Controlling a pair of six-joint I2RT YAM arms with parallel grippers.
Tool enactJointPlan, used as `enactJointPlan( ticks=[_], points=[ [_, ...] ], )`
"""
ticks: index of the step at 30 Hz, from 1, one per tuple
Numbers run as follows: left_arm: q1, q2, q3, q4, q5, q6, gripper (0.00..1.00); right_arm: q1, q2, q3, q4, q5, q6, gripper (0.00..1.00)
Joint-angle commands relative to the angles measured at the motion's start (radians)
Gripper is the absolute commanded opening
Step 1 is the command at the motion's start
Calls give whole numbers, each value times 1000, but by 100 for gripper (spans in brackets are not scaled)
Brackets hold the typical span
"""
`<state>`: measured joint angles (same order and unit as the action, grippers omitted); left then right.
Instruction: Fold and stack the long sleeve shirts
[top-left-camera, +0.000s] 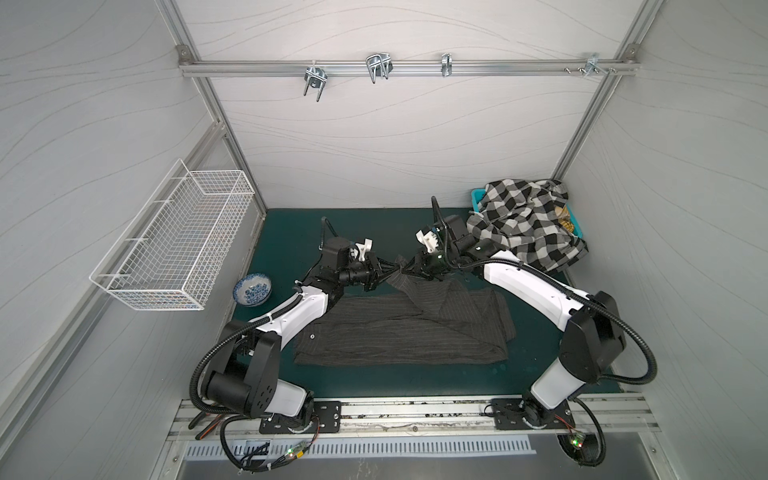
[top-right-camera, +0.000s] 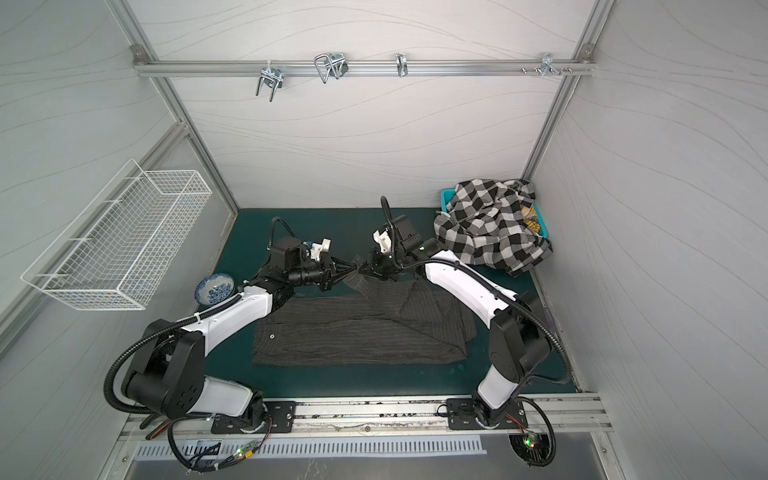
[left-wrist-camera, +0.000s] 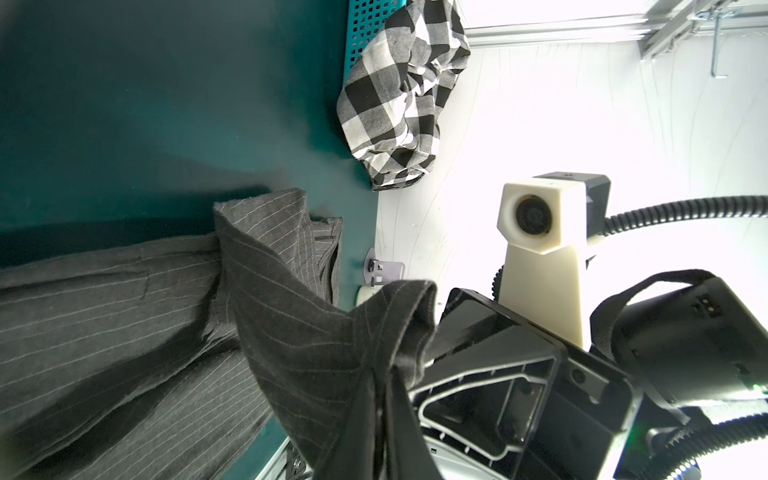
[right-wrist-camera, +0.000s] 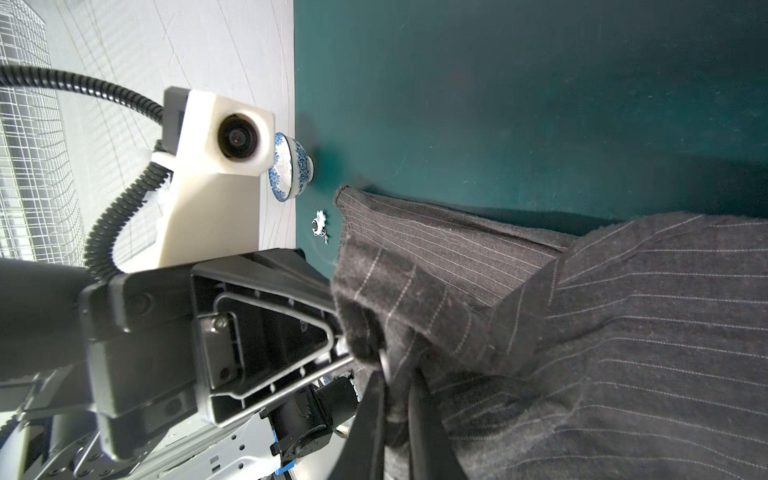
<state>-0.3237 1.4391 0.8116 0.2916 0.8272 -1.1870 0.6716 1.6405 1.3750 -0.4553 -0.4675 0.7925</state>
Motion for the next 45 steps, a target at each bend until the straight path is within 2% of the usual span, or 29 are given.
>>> enactJointPlan(
  ticks=[1, 3, 5, 9, 13, 16, 18, 24, 28, 32, 37, 41, 45],
  points=[
    [-5, 1, 9, 118, 40, -57, 0, -9, -27, 0, 15, -22, 1, 31],
    [-6, -28, 40, 56, 8, -39, 0, -12, -42, 22, -73, 46, -55, 53],
    [-13, -75, 95, -52, -41, 9, 0, -12, -75, 26, -184, 167, -121, 68],
    [-56, -168, 254, -292, -174, 121, 0, -28, -211, -95, -313, 347, -175, 80],
    [-118, -242, 382, -459, -313, 166, 0, -41, -380, -260, -347, 467, -176, 84],
    [-181, -286, 424, -509, -401, 170, 0, -40, -465, -349, -348, 525, -177, 86],
    [-221, -303, 426, -500, -422, 165, 0, -42, -501, -393, -329, 538, -179, 88],
    [-295, -327, 455, -548, -467, 199, 0, -152, -551, -482, -250, 454, -172, 87],
    [-334, -346, 470, -563, -477, 222, 0, -189, -550, -530, -222, 467, -205, 86],
    [-384, -358, 491, -589, -516, 239, 0, -229, -572, -576, -200, 381, -185, 82],
    [-450, -337, 530, -585, -549, 216, 0, -108, -678, -669, -158, 443, -104, 83],
    [-506, -317, 566, -583, -605, 192, 0, -11, -703, -730, -120, 474, -25, 84],
    [-528, -304, 595, -588, -658, 177, 0, 151, -695, -740, -114, 625, 41, 85]
  ],
)
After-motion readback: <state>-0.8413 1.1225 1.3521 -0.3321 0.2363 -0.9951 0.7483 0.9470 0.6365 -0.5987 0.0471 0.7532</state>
